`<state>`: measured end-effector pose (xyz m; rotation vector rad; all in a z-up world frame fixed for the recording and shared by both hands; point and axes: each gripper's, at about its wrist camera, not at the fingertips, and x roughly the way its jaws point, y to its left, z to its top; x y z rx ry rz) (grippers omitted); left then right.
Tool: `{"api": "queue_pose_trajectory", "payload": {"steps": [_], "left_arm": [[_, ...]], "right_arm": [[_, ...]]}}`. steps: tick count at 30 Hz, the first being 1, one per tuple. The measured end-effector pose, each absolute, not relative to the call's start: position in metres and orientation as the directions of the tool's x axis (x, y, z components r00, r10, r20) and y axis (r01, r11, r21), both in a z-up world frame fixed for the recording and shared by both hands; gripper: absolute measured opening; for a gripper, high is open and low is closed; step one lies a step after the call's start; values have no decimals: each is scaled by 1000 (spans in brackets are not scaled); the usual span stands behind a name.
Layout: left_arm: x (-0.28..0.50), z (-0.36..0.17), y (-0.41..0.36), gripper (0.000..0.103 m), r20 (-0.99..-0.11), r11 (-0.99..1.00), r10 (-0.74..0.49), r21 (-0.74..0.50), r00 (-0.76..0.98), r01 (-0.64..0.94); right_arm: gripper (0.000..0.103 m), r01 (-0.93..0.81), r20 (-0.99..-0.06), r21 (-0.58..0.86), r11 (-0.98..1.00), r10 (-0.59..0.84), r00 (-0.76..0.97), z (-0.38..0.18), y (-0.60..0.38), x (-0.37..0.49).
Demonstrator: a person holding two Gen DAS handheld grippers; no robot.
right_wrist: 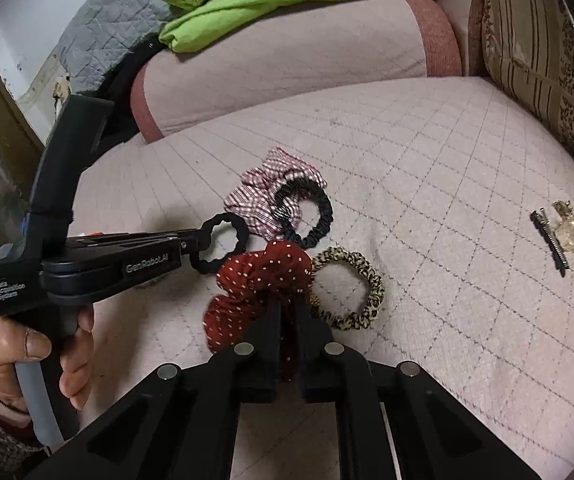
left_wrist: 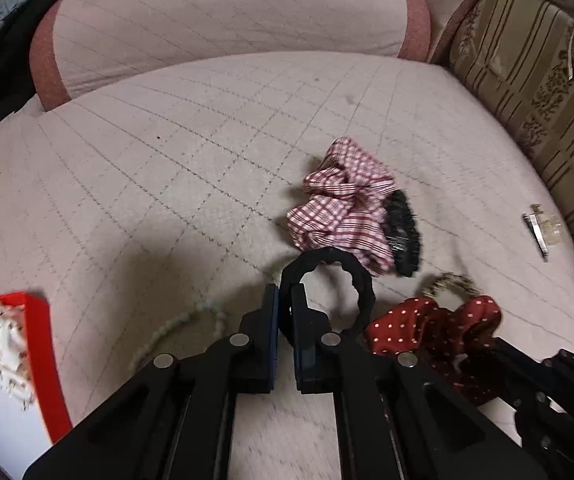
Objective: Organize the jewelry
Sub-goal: 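Grasp black ridged hair tie with left tool while right tool grasps red polka-dot scrunchie, then carry black hair tie and red polka-dot scrunchie over the tray with both tools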
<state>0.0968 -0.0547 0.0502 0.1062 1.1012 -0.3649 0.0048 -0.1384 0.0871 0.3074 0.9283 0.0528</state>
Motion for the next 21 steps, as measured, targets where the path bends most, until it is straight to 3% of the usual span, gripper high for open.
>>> {"api": "queue_pose_trajectory", "payload": {"steps": [9,21], "left_arm": [[50,101,-28,6,-846,938,-282,-145,453,314],[-29,144,31,6,-798,969,-208,-89,565,232]], "right_arm": [[7,80,-749,294,952,178,638,118,-132,-28],[7,64,-729,294,954,180,661,149,-107,-73]]}}
